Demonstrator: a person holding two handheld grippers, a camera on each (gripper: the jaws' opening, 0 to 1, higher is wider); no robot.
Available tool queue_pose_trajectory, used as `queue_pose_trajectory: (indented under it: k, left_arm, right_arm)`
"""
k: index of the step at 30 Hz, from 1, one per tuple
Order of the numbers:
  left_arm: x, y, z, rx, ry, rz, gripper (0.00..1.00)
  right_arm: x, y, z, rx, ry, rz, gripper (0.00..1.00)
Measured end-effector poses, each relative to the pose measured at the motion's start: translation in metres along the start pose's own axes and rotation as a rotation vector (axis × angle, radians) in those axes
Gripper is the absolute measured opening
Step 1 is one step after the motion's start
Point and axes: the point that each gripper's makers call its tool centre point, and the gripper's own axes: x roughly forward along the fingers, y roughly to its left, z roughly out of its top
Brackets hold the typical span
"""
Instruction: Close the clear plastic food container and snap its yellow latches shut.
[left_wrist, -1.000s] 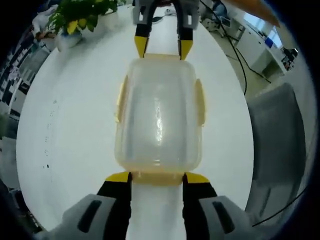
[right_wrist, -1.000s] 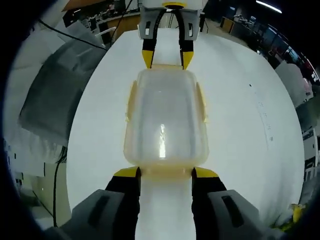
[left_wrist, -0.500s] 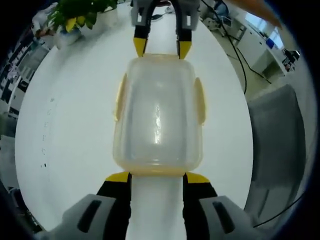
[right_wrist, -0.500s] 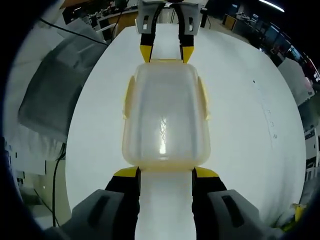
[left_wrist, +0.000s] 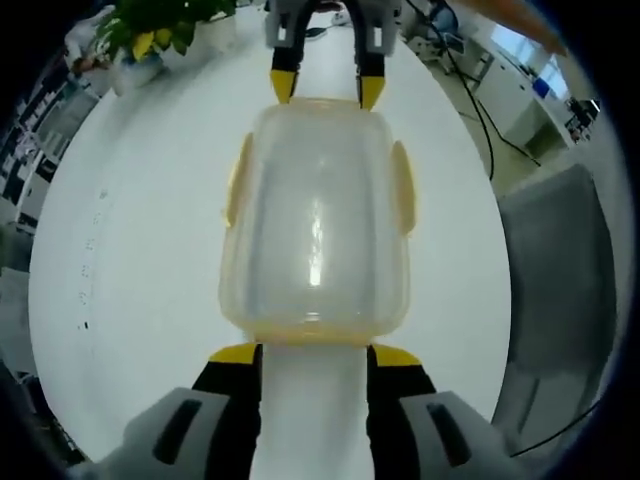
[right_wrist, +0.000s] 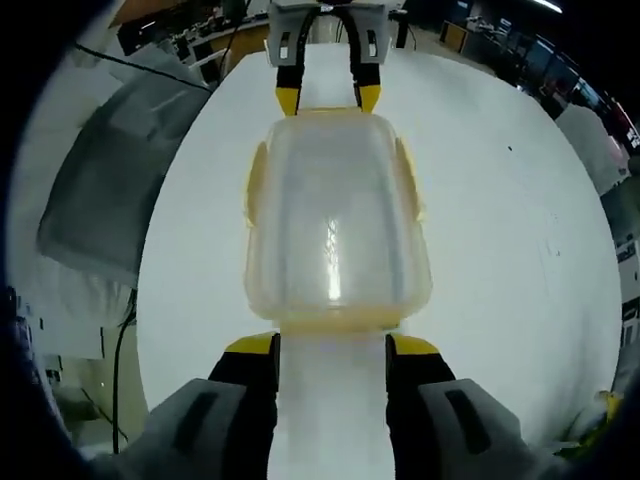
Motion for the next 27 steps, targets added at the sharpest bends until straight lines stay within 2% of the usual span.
queue_pose_trajectory:
  k: [1,2,4,6,8,9,10,11,12,13,14,15,16,17,18,19,21,23,24,25,27]
  left_arm:
    - [0.002,0.001,-0.008,-0.039,0.004,0.005,0.37]
    - [0.002,0.002,-0.014,-0.079,0.004,0.016,0.39]
    - [0.001,0.005,-0.025,-0.152,-0.011,0.035,0.42]
    - [-0.004,0.010,-0.036,-0.316,-0.055,0.073,0.45]
    - [-0.013,0.014,-0.040,-0.434,-0.090,0.123,0.44]
    - [-0.018,0.017,-0.038,-0.500,-0.122,0.153,0.45]
    - [-0.025,0.017,-0.031,-0.566,-0.193,0.167,0.45]
    - [-0.030,0.017,-0.026,-0.625,-0.245,0.161,0.45]
    - [-0.037,0.013,-0.018,-0.739,-0.310,0.132,0.45]
    - [-0.041,0.013,-0.012,-0.803,-0.357,0.116,0.47]
    - [-0.045,0.014,-0.007,-0.869,-0.399,0.106,0.51]
    - [-0.050,0.015,0.000,-0.961,-0.450,0.092,0.55]
    - [-0.053,0.014,0.005,-0.995,-0.481,0.070,0.59]
    - [-0.056,0.011,0.013,-1.044,-0.511,0.031,0.60]
    - [-0.057,0.009,0.018,-1.076,-0.525,0.001,0.60]
    - [-0.057,0.007,0.026,-1.141,-0.551,-0.046,0.60]
    - [-0.057,0.006,0.037,-1.233,-0.594,-0.108,0.59]
    - [-0.056,0.007,0.045,-1.329,-0.627,-0.165,0.59]
    - [-0.055,0.008,0.052,-1.422,-0.652,-0.227,0.59]
    - [-0.054,0.006,0.052,-1.426,-0.635,-0.245,0.60]
    - [-0.049,0.013,0.047,-1.399,-0.595,-0.184,0.56]
  right_arm:
    - [0.007,0.004,-0.015,0.050,0.053,0.017,0.50]
    - [0.010,0.005,-0.024,0.070,0.074,0.021,0.52]
    - [0.014,0.002,-0.041,0.107,0.101,-0.005,0.46]
    - [0.013,-0.006,-0.053,0.193,0.085,-0.067,0.43]
    - [0.006,-0.013,-0.053,0.290,0.021,-0.115,0.43]
    - [0.001,-0.017,-0.056,0.352,0.016,-0.132,0.43]
    - [-0.006,-0.023,-0.056,0.424,-0.011,-0.162,0.43]
    - [-0.012,-0.028,-0.054,0.470,-0.033,-0.189,0.43]
    - [-0.018,-0.033,-0.051,0.518,-0.067,-0.216,0.43]
    - [-0.024,-0.037,-0.047,0.567,-0.101,-0.233,0.42]
    - [-0.030,-0.038,-0.040,0.620,-0.148,-0.231,0.40]
    - [-0.039,-0.037,-0.024,0.711,-0.243,-0.199,0.39]
    - [-0.046,-0.037,-0.010,0.763,-0.330,-0.163,0.38]
    - [-0.057,-0.034,0.011,0.833,-0.456,-0.102,0.38]
    - [-0.063,-0.032,0.022,0.876,-0.520,-0.060,0.38]
    - [-0.070,-0.027,0.035,0.936,-0.597,-0.008,0.39]
    - [-0.077,-0.022,0.050,1.010,-0.684,0.063,0.38]
    - [-0.075,-0.017,0.055,1.090,-0.711,0.133,0.37]
    - [-0.072,-0.013,0.056,1.139,-0.710,0.182,0.37]
    - [-0.068,-0.013,0.055,1.167,-0.703,0.193,0.36]
    - [-0.057,-0.014,0.046,1.178,-0.652,0.150,0.35]
